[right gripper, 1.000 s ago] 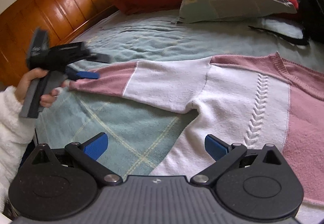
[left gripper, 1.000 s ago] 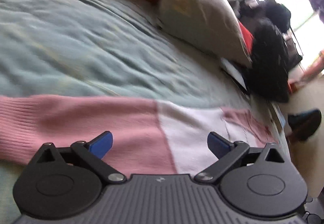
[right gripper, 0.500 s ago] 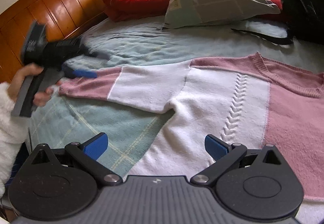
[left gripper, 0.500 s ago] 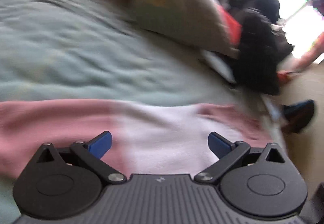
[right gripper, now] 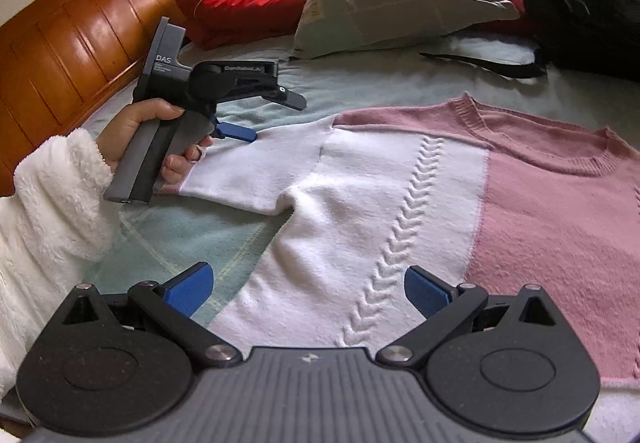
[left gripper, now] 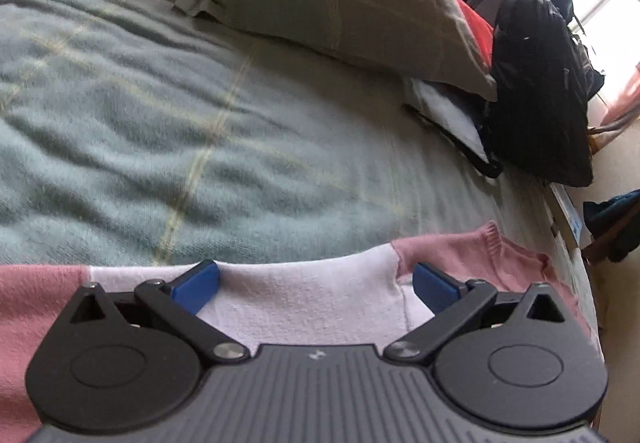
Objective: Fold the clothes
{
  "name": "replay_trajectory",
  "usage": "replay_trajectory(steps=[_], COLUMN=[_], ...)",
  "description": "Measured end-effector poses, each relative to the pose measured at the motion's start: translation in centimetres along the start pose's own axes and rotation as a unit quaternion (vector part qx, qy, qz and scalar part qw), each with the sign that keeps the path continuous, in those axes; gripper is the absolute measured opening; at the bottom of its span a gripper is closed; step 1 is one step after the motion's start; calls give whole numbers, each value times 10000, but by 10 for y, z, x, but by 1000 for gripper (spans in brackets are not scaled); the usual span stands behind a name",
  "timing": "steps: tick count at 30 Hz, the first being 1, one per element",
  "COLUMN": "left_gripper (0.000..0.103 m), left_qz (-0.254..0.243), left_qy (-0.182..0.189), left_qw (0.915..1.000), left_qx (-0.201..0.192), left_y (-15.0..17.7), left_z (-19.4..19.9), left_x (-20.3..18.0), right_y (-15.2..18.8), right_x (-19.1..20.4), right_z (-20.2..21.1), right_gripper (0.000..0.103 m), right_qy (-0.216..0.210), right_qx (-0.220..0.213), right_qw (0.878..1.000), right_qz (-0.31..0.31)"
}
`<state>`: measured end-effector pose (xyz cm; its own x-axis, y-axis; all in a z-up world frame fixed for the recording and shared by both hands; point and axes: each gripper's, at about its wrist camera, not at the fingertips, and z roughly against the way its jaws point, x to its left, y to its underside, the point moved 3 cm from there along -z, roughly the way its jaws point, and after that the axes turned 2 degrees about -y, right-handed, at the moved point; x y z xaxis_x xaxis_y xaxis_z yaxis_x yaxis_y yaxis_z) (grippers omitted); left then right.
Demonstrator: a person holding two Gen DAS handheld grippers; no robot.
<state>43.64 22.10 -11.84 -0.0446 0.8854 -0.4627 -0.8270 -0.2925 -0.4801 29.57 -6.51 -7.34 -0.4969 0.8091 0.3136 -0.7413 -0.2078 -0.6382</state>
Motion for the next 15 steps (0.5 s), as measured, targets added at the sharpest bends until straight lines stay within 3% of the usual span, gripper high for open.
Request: replay_trajectory(steps=[4,8,11,15], left_gripper=[102,102,102,102], left_qz=[-314,-420,-125,387], left_qy=[35,-494,-891,-1008], left_qw=[9994,9976,9958,9941], left_qx=[-137,-223,-139,-96], left_y=[2,8,16,24], left_z=[47,100,118,111], left_x=[5,38,74,122], right_y=[3,3,4,4], right_x=[-1,1,4,12], right_z=[7,7,3,-5], right_gripper=[103,103,103,103], right_qy=[17,-26,-63,7], right_qx=[-65,-91,-72,7], right_qw=[10000,10000,10000,10000], right_qz=[4,-11,-16,84])
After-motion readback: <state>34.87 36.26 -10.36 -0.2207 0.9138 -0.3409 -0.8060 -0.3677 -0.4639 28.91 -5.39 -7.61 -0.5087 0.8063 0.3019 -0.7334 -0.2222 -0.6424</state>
